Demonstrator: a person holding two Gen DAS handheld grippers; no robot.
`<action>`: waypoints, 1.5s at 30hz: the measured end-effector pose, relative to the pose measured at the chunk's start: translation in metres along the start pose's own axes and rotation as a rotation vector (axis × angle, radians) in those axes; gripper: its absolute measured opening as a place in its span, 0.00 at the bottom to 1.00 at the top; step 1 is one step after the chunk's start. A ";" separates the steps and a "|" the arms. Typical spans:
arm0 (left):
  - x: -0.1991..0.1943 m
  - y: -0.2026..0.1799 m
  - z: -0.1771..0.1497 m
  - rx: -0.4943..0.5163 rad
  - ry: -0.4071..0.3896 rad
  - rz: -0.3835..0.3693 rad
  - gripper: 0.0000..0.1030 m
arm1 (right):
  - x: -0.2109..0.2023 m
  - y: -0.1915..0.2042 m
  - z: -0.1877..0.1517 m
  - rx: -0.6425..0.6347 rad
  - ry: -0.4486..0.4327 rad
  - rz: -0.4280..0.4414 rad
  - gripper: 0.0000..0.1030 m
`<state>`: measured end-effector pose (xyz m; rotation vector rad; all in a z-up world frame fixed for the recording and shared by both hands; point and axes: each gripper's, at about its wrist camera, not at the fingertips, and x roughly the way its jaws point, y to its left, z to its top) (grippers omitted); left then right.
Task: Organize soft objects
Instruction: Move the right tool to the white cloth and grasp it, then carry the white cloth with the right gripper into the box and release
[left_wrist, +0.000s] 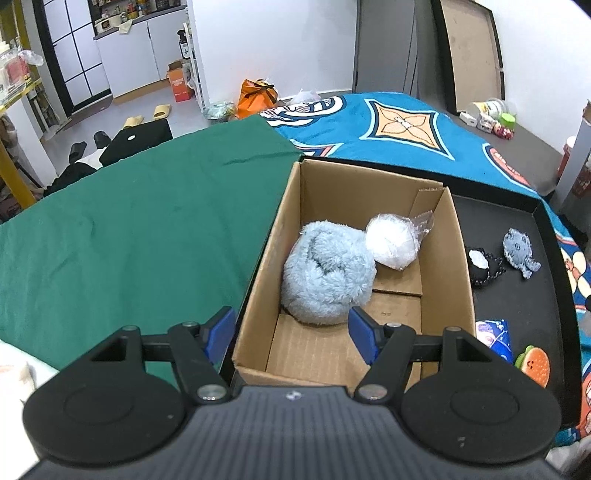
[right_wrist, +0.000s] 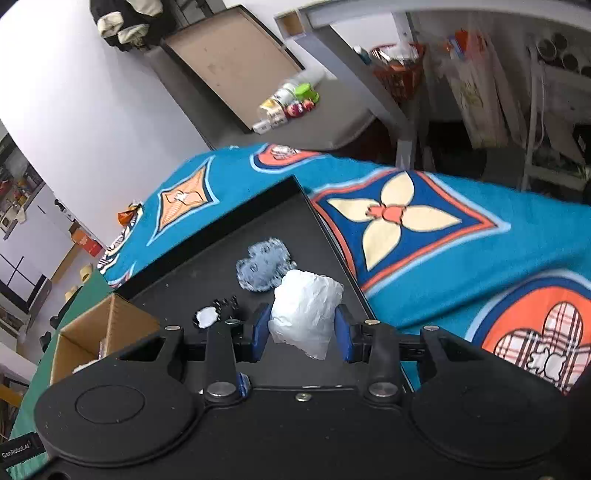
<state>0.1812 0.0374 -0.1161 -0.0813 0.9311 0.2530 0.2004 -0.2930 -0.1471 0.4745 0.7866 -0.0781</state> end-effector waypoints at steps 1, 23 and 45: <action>-0.001 0.001 0.000 -0.004 -0.004 -0.002 0.64 | -0.002 0.003 0.001 -0.010 -0.008 0.000 0.36; 0.001 0.033 -0.009 -0.080 -0.015 -0.057 0.64 | -0.024 0.086 -0.010 -0.249 -0.039 0.145 0.36; 0.020 0.053 -0.022 -0.158 -0.007 -0.133 0.16 | -0.011 0.181 -0.041 -0.455 0.027 0.264 0.36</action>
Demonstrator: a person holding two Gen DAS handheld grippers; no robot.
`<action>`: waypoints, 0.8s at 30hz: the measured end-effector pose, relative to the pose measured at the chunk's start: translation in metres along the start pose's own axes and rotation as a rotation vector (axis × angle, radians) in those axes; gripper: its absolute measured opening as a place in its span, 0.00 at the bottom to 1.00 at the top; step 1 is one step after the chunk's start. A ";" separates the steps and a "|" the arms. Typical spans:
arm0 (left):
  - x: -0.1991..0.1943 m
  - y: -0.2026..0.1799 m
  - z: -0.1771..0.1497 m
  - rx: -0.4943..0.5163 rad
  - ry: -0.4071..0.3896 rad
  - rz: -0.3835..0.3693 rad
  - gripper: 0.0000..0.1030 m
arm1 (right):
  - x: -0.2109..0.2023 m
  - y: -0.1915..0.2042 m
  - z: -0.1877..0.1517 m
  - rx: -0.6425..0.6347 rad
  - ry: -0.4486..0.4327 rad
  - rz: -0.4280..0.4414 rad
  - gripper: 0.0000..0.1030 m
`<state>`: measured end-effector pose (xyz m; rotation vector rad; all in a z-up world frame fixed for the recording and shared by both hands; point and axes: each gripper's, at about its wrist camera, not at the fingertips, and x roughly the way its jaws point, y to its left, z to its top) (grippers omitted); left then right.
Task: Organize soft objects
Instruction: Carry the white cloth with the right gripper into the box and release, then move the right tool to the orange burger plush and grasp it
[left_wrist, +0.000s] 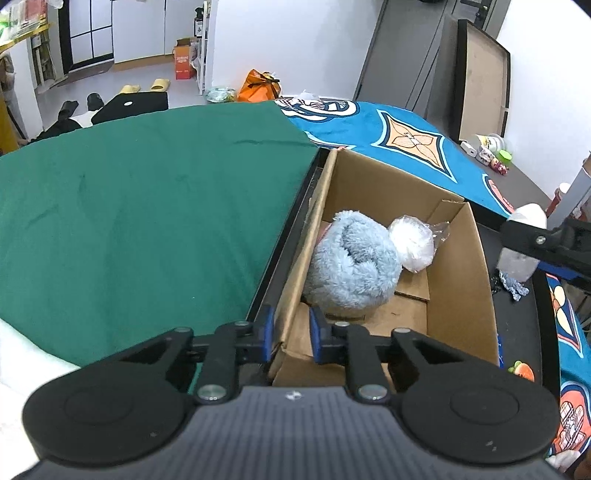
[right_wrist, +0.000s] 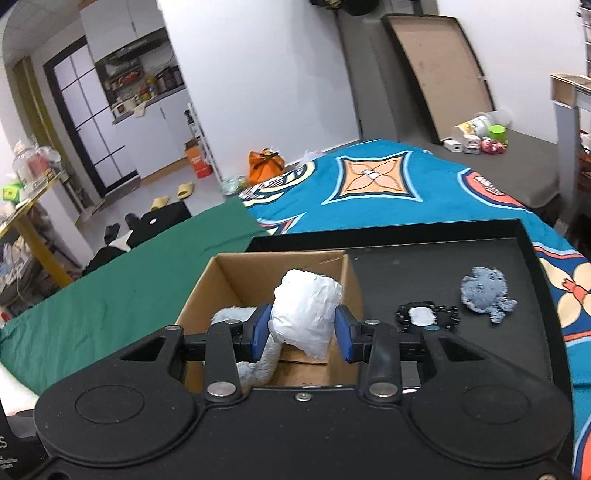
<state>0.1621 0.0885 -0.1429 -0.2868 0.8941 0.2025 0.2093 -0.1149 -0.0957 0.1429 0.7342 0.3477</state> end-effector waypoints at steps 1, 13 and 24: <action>0.001 0.001 0.000 -0.005 0.000 0.000 0.14 | 0.002 0.003 0.000 -0.006 0.004 0.001 0.36; 0.002 0.009 0.001 -0.034 -0.002 -0.025 0.12 | 0.015 0.009 0.002 -0.039 0.029 -0.045 0.53; -0.003 0.001 0.001 -0.002 -0.003 -0.004 0.17 | -0.008 -0.032 -0.020 0.026 0.070 -0.116 0.59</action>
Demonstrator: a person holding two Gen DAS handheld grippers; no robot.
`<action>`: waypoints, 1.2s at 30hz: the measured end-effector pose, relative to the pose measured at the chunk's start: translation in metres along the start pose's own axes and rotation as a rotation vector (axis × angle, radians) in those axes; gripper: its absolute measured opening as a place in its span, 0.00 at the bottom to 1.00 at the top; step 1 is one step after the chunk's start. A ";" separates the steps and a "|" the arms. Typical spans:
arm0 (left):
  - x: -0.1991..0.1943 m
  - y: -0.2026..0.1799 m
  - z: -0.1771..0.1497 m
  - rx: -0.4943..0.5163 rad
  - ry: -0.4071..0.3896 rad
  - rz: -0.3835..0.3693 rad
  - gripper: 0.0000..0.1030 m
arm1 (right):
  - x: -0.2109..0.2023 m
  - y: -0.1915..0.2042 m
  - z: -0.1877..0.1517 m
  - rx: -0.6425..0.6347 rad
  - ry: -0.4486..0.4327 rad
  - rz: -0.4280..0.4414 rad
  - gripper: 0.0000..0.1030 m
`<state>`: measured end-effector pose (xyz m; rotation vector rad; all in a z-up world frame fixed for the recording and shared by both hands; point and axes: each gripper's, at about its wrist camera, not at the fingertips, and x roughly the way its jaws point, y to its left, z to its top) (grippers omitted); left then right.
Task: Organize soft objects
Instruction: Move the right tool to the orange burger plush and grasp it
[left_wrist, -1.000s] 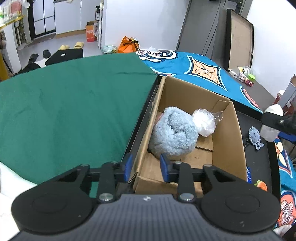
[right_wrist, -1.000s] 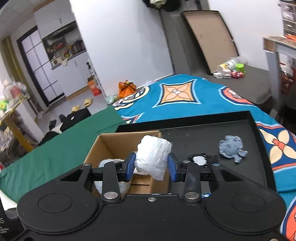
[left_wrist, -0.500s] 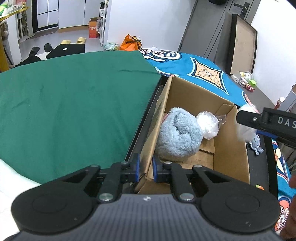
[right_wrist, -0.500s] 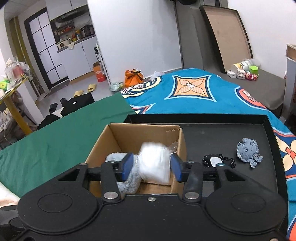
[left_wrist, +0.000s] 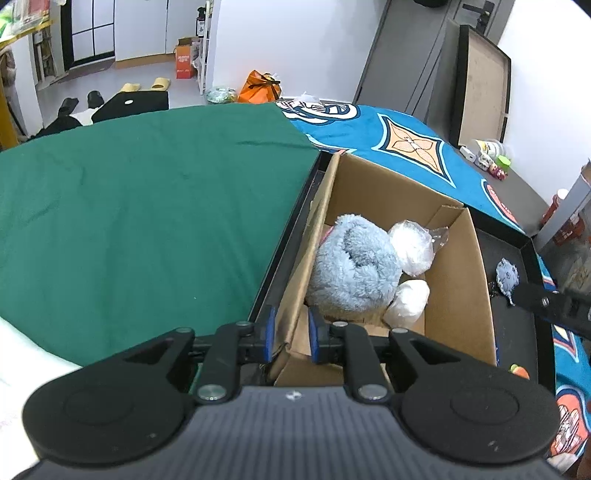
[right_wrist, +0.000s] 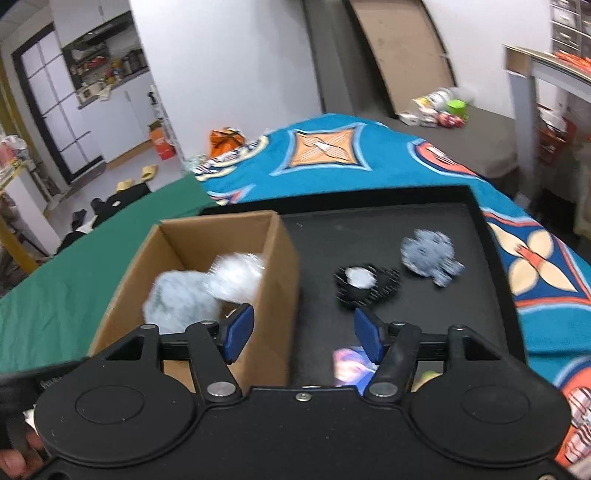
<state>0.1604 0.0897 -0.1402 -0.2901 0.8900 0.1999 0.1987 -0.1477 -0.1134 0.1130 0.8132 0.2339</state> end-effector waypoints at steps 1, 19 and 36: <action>0.000 -0.002 -0.001 0.011 0.004 0.008 0.18 | -0.001 -0.005 -0.003 0.010 0.006 -0.014 0.59; -0.013 -0.039 -0.011 0.189 -0.008 0.074 0.68 | -0.006 -0.065 -0.035 0.168 0.059 -0.078 0.67; -0.006 -0.053 -0.008 0.232 0.008 0.161 0.70 | 0.020 -0.105 -0.054 0.316 0.151 -0.118 0.58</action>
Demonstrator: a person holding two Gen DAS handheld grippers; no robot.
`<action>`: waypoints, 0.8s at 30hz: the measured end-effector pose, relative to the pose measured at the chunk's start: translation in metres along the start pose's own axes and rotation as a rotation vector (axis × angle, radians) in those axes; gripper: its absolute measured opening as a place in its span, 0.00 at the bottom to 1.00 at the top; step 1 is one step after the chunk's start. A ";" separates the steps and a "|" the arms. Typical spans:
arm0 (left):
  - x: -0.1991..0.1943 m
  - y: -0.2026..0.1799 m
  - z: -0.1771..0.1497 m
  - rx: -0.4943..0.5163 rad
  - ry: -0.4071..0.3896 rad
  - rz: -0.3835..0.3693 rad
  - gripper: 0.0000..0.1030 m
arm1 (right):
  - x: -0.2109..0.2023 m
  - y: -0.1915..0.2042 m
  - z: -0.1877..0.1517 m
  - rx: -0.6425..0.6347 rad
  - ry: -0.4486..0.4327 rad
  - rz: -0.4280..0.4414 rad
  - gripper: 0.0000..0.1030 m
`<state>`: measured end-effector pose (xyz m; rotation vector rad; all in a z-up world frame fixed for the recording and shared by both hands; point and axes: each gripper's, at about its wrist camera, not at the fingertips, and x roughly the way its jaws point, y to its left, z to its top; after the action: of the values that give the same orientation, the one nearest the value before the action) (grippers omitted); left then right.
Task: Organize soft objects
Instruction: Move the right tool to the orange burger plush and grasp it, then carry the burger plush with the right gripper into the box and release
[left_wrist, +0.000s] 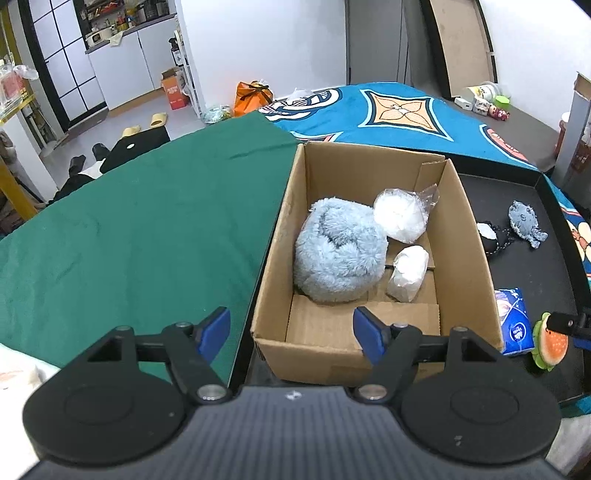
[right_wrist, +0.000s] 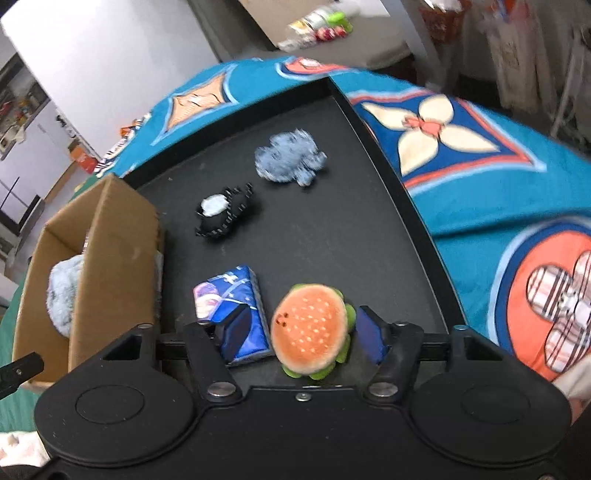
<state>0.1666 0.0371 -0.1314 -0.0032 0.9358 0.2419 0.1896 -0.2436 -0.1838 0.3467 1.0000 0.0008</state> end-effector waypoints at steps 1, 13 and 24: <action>0.001 -0.001 0.001 -0.001 0.003 0.003 0.70 | 0.003 -0.003 0.000 0.014 0.014 0.001 0.58; 0.006 -0.007 0.005 0.011 0.019 0.048 0.70 | 0.023 -0.007 -0.004 0.007 0.092 -0.003 0.34; 0.002 -0.004 0.008 0.011 0.019 0.055 0.70 | 0.012 -0.010 0.001 0.024 0.055 0.064 0.24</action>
<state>0.1749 0.0349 -0.1286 0.0305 0.9569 0.2885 0.1953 -0.2512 -0.1967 0.4019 1.0439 0.0569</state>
